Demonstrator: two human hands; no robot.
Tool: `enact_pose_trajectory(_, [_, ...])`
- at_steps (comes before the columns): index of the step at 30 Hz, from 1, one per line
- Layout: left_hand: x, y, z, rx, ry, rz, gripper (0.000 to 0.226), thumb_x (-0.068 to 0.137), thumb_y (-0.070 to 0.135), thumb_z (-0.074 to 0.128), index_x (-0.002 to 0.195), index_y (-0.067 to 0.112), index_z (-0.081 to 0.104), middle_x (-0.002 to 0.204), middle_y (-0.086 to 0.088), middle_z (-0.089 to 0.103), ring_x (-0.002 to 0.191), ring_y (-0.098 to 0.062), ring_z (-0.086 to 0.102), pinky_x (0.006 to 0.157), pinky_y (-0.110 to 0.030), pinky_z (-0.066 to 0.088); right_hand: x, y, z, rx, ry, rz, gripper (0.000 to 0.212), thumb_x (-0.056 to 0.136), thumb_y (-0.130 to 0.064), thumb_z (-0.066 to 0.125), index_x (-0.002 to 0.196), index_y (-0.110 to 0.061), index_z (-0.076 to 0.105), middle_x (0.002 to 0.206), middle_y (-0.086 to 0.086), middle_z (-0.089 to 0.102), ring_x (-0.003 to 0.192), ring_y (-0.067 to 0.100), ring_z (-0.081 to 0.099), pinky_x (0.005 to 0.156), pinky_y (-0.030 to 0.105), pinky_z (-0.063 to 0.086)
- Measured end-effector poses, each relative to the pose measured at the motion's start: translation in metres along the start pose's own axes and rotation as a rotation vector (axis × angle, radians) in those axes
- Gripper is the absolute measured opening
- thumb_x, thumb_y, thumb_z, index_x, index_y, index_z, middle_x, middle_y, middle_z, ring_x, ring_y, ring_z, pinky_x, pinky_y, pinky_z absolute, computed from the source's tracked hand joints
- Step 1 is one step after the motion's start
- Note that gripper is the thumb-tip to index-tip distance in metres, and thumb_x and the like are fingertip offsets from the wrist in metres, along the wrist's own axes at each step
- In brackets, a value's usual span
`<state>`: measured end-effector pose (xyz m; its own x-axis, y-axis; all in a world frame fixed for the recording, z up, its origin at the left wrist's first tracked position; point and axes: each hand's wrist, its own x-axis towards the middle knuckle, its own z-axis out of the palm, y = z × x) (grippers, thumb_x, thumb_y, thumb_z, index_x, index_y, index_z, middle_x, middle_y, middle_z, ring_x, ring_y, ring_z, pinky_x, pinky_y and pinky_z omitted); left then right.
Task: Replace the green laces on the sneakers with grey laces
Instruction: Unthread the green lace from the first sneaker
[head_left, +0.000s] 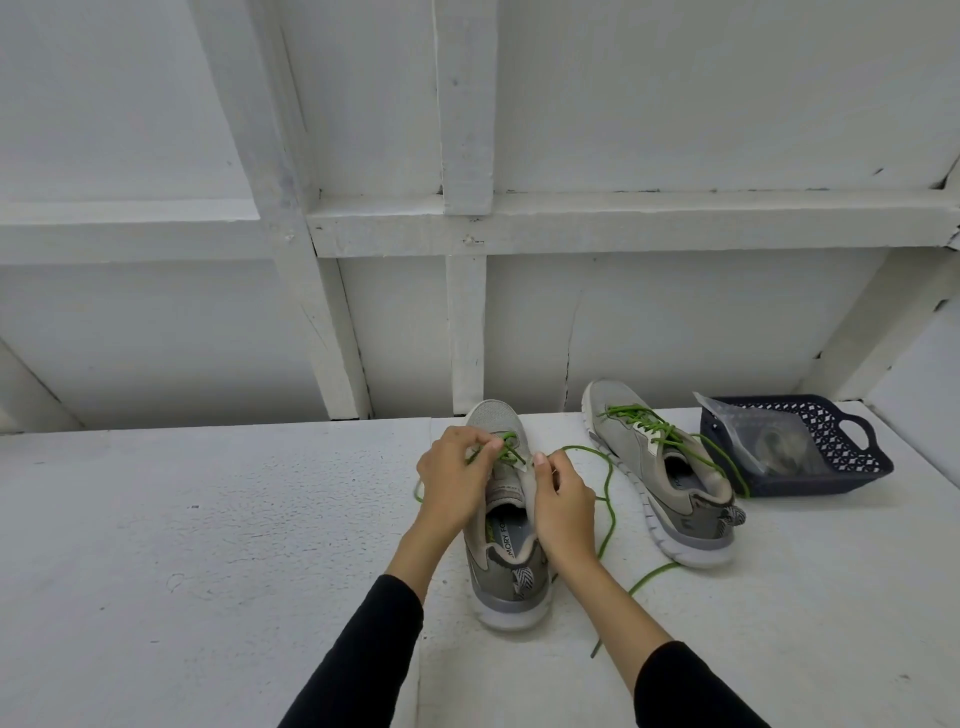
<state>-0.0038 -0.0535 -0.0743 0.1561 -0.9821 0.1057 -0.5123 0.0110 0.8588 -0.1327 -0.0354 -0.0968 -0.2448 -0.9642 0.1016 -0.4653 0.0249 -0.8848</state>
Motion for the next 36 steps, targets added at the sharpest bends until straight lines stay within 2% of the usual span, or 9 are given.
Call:
enact_pose_trajectory(5, [0.002, 0.005, -0.012, -0.860, 0.070, -0.203, 0.021, 0.103, 0.016, 0.045, 0.089, 0.004, 0.055, 0.093, -0.008, 0.072, 0.093, -0.021, 0.070, 0.083, -0.026, 0.054, -0.001, -0.001, 0.000, 0.010, -0.001, 0.000, 0.036, 0.102, -0.035, 0.042, 0.070, -0.019, 0.039, 0.055, -0.003, 0.045, 0.054, 0.012, 0.041, 0.053, 0.033, 0.031])
enact_pose_trajectory(8, [0.006, 0.004, -0.022, -1.010, 0.217, -0.244, 0.023, 0.105, 0.015, 0.040, 0.084, 0.010, 0.048, 0.070, -0.001, 0.056, 0.060, -0.010, 0.055, 0.064, -0.023, 0.055, -0.001, -0.001, 0.000, 0.004, -0.001, -0.003, 0.036, 0.102, -0.035, 0.042, 0.070, -0.019, 0.039, 0.055, -0.003, 0.044, 0.053, 0.011, 0.041, 0.051, 0.028, 0.030])
enact_pose_trajectory(10, [0.009, 0.000, -0.030, -0.885, 0.283, -0.222, 0.022, 0.105, 0.016, 0.040, 0.083, 0.013, 0.045, 0.069, 0.000, 0.046, 0.053, -0.008, 0.039, 0.051, -0.018, 0.043, -0.001, -0.001, -0.001, 0.011, -0.002, -0.005, 0.035, 0.102, -0.034, 0.042, 0.070, -0.019, 0.039, 0.055, -0.003, 0.045, 0.052, 0.011, 0.040, 0.049, 0.025, 0.029])
enact_pose_trajectory(12, [0.009, -0.007, -0.036, -0.624, 0.316, -0.158, 0.021, 0.104, 0.020, 0.041, 0.084, 0.014, 0.046, 0.071, -0.001, 0.046, 0.057, -0.010, 0.037, 0.052, -0.018, 0.036, -0.001, -0.001, 0.000, 0.017, -0.004, -0.003, 0.036, 0.102, -0.035, 0.042, 0.070, -0.019, 0.039, 0.056, -0.003, 0.045, 0.052, 0.011, 0.040, 0.049, 0.026, 0.029])
enact_pose_trajectory(18, [0.006, -0.026, -0.042, 0.145, 0.384, -0.093, 0.017, 0.105, 0.026, 0.037, 0.095, 0.016, 0.047, 0.073, -0.003, 0.059, 0.063, -0.021, 0.055, 0.057, -0.037, 0.045, -0.002, -0.001, 0.000, 0.010, -0.010, 0.006, 0.036, 0.102, -0.036, 0.041, 0.070, -0.020, 0.039, 0.056, 0.000, 0.047, 0.053, 0.013, 0.041, 0.050, 0.030, 0.030])
enact_pose_trajectory(22, [0.004, -0.024, -0.031, 0.195, 0.239, 0.009, 0.015, 0.102, 0.026, 0.045, 0.110, 0.020, 0.057, 0.107, 0.001, 0.062, 0.096, -0.017, 0.057, 0.082, -0.039, 0.047, -0.002, -0.002, 0.000, 0.013, -0.006, 0.013, 0.036, 0.102, -0.036, 0.041, 0.073, -0.015, 0.042, 0.057, 0.001, 0.047, 0.053, 0.013, 0.041, 0.050, 0.030, 0.029])
enact_pose_trajectory(26, [0.003, -0.008, -0.017, 0.322, 0.051, 0.160, 0.022, 0.098, 0.037, 0.051, 0.112, 0.029, 0.066, 0.121, 0.008, 0.056, 0.119, -0.016, 0.042, 0.103, -0.039, 0.028, -0.002, -0.002, 0.001, 0.021, -0.002, 0.017, 0.035, 0.102, -0.036, 0.041, 0.074, -0.015, 0.044, 0.058, -0.001, 0.048, 0.054, 0.013, 0.043, 0.051, 0.030, 0.031])
enact_pose_trajectory(32, [0.003, 0.004, -0.005, 0.556, -0.060, 0.143, 0.021, 0.092, 0.046, 0.055, 0.099, 0.034, 0.070, 0.122, 0.015, 0.057, 0.123, -0.018, 0.039, 0.110, -0.045, 0.021, -0.003, -0.003, -0.001, 0.009, -0.005, 0.004, 0.035, 0.103, -0.034, 0.040, 0.070, -0.022, 0.040, 0.058, -0.001, 0.048, 0.054, 0.013, 0.043, 0.050, 0.029, 0.030])
enact_pose_trajectory(36, [0.005, 0.001, 0.001, 0.225, -0.072, 0.105, 0.010, 0.093, 0.034, 0.060, 0.087, 0.028, 0.066, 0.103, 0.008, 0.065, 0.106, -0.017, 0.055, 0.100, -0.041, 0.039, -0.002, -0.004, 0.000, 0.010, -0.003, 0.002, 0.036, 0.102, -0.035, 0.040, 0.068, -0.025, 0.038, 0.057, -0.002, 0.046, 0.053, 0.012, 0.041, 0.051, 0.030, 0.029])
